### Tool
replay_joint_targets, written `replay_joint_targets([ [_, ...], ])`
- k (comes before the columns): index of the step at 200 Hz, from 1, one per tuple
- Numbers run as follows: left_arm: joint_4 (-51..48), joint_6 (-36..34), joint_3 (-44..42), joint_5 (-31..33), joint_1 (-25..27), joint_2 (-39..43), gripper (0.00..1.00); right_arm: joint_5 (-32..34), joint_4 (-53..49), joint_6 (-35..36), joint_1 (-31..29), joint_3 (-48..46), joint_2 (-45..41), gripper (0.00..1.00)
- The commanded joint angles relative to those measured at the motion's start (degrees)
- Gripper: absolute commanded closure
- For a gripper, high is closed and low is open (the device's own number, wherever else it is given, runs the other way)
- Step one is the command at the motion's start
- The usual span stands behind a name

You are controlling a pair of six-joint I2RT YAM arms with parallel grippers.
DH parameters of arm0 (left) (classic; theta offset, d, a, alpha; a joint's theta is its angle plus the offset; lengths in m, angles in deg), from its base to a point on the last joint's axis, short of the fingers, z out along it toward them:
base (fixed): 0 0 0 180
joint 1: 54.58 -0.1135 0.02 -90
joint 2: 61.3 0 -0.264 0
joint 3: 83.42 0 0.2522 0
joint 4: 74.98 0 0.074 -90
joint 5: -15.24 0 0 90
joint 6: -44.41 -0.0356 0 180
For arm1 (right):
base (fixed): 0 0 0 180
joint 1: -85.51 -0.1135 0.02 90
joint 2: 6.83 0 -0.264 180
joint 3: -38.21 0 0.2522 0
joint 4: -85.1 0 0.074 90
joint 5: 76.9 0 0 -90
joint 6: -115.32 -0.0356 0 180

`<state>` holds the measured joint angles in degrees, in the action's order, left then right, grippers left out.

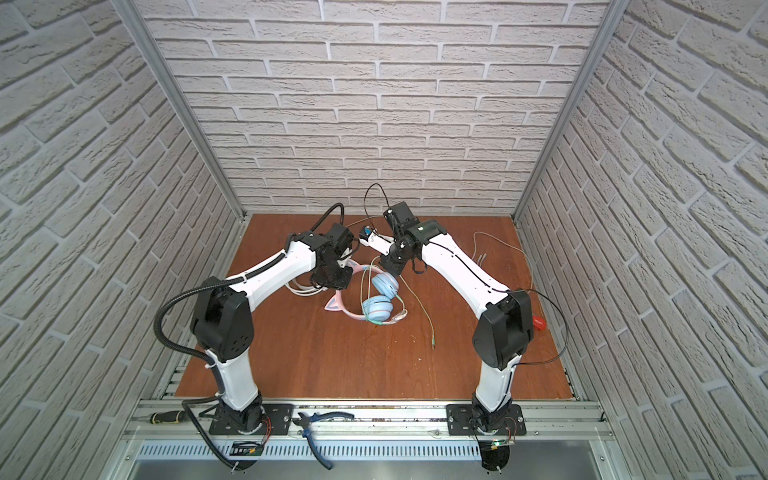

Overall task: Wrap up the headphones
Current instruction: 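Open the right gripper to release the cable over the pink headband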

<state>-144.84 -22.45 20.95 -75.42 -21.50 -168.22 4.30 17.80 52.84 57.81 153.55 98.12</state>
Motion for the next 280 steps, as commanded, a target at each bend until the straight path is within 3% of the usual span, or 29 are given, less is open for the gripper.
replay_joint_targets([
  [1,0.6,-1.1,2.0,-2.3,0.4,0.4,1.0,-1.5,-1.1,-2.8,0.9,1.8,0.6,0.94],
  [65,2.6,-3.2,0.0,-4.9,0.8,2.6,1.0,-1.0,-3.9,-7.3,3.4,5.9,6.3,0.94],
  [148,5.8,-4.2,-4.0,-8.6,0.6,5.8,1.0,-7.1,-0.9,-12.5,5.2,3.7,10.7,0.92],
  [280,8.3,-2.7,-7.7,-12.0,-3.6,9.4,1.0,-10.8,8.9,-23.1,8.9,-10.4,11.5,0.76],
])
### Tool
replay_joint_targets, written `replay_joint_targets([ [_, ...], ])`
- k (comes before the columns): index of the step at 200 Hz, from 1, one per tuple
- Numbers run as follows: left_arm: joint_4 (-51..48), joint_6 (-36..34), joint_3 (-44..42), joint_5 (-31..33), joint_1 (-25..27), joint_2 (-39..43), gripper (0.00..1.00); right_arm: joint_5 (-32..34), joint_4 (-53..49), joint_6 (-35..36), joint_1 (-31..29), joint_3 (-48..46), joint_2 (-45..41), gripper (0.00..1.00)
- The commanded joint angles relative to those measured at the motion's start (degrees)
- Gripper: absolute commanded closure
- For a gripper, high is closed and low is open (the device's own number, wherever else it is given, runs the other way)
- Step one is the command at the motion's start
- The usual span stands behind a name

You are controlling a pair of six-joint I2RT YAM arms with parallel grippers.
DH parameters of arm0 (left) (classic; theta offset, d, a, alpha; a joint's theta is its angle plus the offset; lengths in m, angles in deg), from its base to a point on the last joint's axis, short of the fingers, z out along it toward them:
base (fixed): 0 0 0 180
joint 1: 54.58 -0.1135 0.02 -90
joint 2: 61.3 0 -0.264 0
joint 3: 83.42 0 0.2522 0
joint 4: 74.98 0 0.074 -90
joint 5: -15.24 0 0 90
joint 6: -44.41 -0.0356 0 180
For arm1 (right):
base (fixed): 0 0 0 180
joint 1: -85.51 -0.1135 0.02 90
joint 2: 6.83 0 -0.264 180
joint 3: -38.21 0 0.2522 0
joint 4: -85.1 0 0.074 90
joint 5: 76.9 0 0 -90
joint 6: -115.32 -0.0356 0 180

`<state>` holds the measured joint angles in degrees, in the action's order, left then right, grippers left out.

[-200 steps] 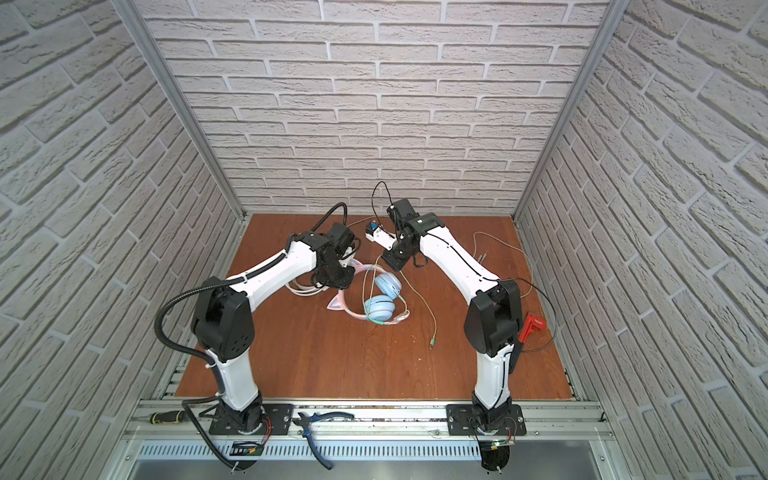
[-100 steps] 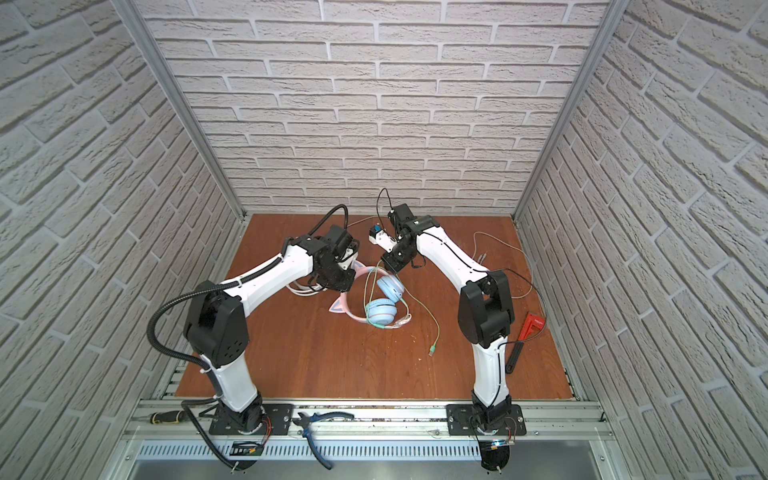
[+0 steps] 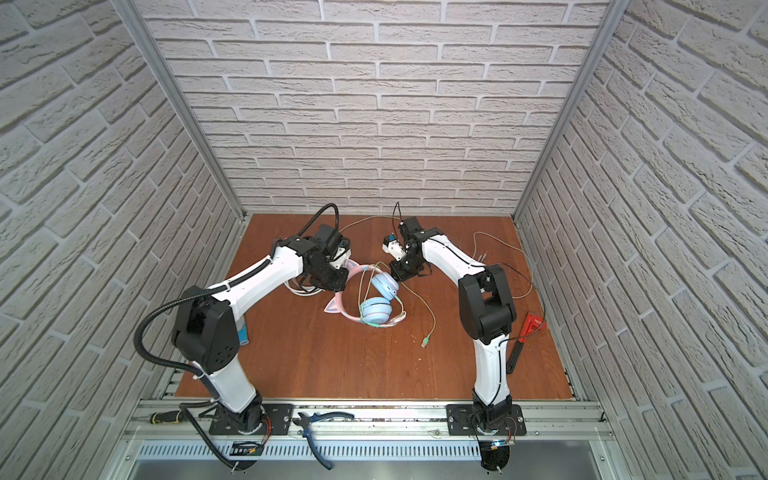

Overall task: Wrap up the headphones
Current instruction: 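Open the right gripper to release the cable over the pink headband, then move the open right gripper back toward the robot along the green cable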

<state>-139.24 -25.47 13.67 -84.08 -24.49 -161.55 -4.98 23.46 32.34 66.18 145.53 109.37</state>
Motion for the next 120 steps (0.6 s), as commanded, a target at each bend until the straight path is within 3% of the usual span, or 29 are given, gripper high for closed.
replay_joint_targets([
  [1,2.7,0.3,-0.5,-3.4,-0.6,2.7,1.0,-1.5,3.3,-2.7,0.6,-2.5,0.3,0.76],
  [120,6.6,5.7,-3.6,-4.0,-5.2,6.4,1.0,0.8,5.9,-7.2,1.9,-15.9,-2.0,0.72],
])
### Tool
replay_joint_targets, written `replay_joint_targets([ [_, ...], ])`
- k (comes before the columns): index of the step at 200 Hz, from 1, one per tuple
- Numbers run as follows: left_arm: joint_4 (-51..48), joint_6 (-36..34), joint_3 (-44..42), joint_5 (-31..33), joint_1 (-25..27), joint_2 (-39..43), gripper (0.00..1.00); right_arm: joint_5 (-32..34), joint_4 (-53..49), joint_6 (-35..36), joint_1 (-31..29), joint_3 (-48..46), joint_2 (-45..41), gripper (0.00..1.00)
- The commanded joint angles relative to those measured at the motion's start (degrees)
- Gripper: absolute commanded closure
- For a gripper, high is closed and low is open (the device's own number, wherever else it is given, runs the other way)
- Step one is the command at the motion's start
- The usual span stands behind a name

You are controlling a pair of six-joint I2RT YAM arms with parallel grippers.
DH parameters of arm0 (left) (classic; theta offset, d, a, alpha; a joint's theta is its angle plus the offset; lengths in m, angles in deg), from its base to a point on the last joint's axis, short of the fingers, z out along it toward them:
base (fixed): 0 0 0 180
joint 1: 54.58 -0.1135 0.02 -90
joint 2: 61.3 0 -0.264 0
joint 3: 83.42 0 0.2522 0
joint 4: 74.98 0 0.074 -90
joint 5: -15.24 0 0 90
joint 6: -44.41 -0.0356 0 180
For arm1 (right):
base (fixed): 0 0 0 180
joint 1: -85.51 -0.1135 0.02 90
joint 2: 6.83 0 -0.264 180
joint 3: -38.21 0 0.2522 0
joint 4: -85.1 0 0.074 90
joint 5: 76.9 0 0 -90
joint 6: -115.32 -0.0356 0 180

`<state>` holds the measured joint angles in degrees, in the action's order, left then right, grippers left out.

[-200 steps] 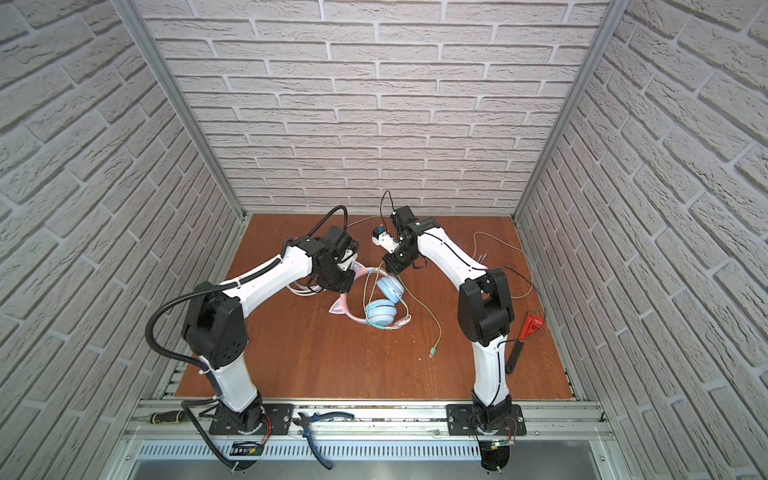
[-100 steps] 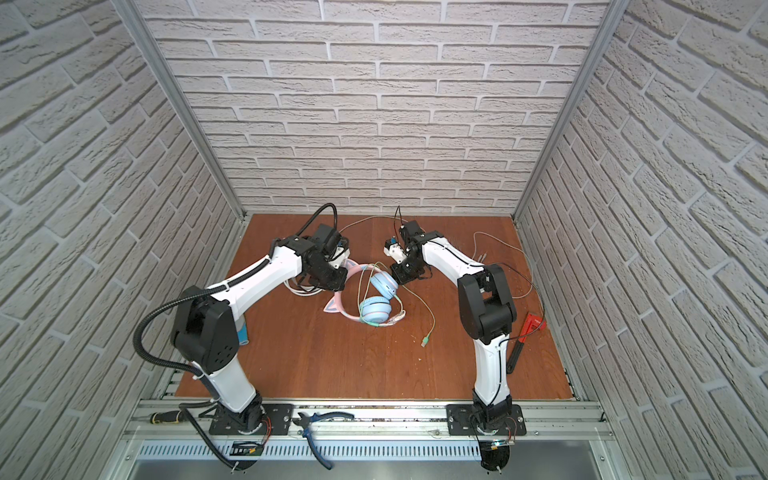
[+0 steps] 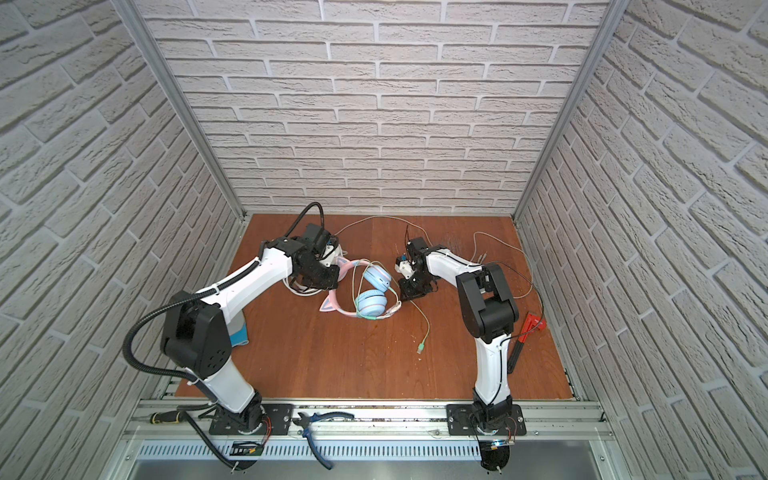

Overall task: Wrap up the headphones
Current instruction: 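Move the open right gripper back toward the robot along the green cable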

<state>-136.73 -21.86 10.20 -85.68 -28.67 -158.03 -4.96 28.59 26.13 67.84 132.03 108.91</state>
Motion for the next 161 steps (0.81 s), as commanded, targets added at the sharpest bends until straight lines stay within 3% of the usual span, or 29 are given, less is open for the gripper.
replay_joint_targets([
  [1,4.2,2.2,-0.1,-2.4,-1.0,2.9,1.0,0.8,0.8,-1.0,0.2,-2.4,-1.6,0.72],
  [103,7.9,6.4,1.0,-1.7,-2.8,0.2,1.0,1.7,0.9,-4.9,-0.6,-8.3,-2.9,0.7],
  [161,9.0,7.5,-0.2,-1.9,-3.0,-1.3,1.0,5.7,4.0,-11.6,-2.7,-16.1,-10.2,0.58],
])
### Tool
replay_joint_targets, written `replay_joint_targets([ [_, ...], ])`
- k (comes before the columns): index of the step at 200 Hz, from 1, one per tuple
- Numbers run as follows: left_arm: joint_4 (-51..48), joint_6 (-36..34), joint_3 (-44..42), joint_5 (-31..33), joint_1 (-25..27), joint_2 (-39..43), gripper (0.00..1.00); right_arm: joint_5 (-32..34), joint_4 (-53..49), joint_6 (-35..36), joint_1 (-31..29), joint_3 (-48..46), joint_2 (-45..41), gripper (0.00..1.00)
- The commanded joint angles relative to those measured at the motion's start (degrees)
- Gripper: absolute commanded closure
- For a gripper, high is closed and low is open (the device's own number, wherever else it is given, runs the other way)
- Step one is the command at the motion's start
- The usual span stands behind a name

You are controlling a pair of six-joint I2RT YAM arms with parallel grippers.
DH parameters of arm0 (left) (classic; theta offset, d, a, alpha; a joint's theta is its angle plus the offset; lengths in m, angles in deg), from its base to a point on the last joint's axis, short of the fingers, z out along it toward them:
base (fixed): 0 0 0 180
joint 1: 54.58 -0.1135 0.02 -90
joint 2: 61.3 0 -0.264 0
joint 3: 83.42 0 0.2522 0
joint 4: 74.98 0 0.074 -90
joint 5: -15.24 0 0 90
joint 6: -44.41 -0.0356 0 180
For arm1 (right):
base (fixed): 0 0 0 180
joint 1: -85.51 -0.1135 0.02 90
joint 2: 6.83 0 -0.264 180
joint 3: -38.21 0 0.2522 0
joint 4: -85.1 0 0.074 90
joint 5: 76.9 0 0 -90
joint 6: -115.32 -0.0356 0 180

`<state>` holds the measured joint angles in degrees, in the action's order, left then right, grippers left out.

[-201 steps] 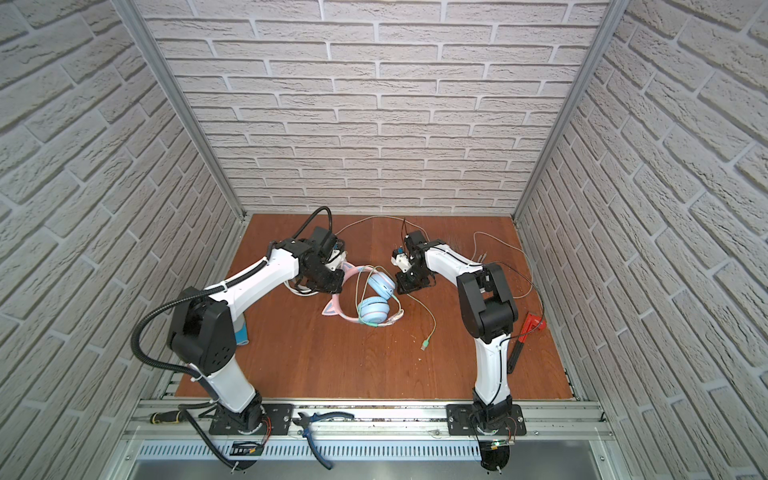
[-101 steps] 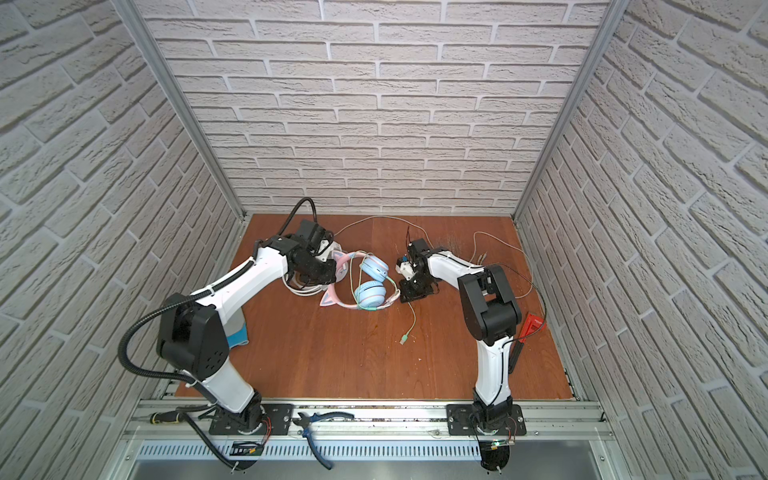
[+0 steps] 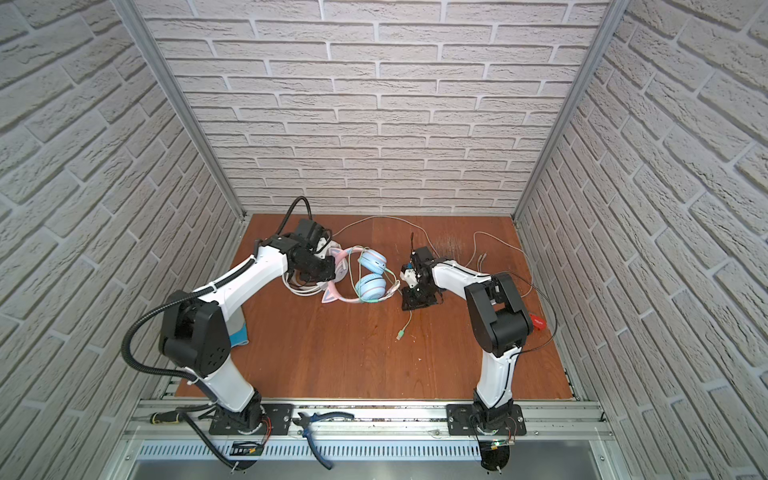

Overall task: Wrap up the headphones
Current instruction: 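Move the open right gripper back toward the robot along the green cable, then lower the open right gripper to the green cable's plug end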

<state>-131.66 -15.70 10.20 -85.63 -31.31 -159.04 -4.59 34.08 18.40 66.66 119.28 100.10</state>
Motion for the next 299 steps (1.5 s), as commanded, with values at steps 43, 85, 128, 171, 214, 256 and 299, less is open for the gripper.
replay_joint_targets([
  [43,4.7,1.7,-1.4,-2.2,-0.6,-0.8,1.0,8.8,0.3,-9.9,-5.4,-7.1,-5.5,0.48],
  [85,5.5,2.2,-2.6,-2.3,-0.9,-0.9,1.0,10.6,4.7,-17.2,-8.9,-11.1,-7.0,0.47],
  [128,5.5,2.6,-3.9,-2.1,-1.6,-0.4,1.0,11.9,1.1,-17.2,-11.4,-11.7,-5.5,0.49],
  [171,6.2,4.3,-5.8,-1.5,-2.8,0.2,1.0,13.6,-3.6,-15.4,-12.1,-13.1,-6.9,0.52],
  [214,6.1,4.1,-5.9,-1.3,-2.8,0.0,1.0,19.0,-11.1,-13.8,-13.3,-11.7,-8.5,0.52],
  [256,5.8,3.9,-5.7,-1.3,-2.8,-0.2,1.0,18.6,-13.5,-12.0,-13.4,-11.4,-9.3,0.52],
  [299,5.7,3.2,-5.5,-1.3,-2.8,-1.0,1.0,9.9,-9.3,-11.9,-14.3,-12.7,-7.9,0.52],
])
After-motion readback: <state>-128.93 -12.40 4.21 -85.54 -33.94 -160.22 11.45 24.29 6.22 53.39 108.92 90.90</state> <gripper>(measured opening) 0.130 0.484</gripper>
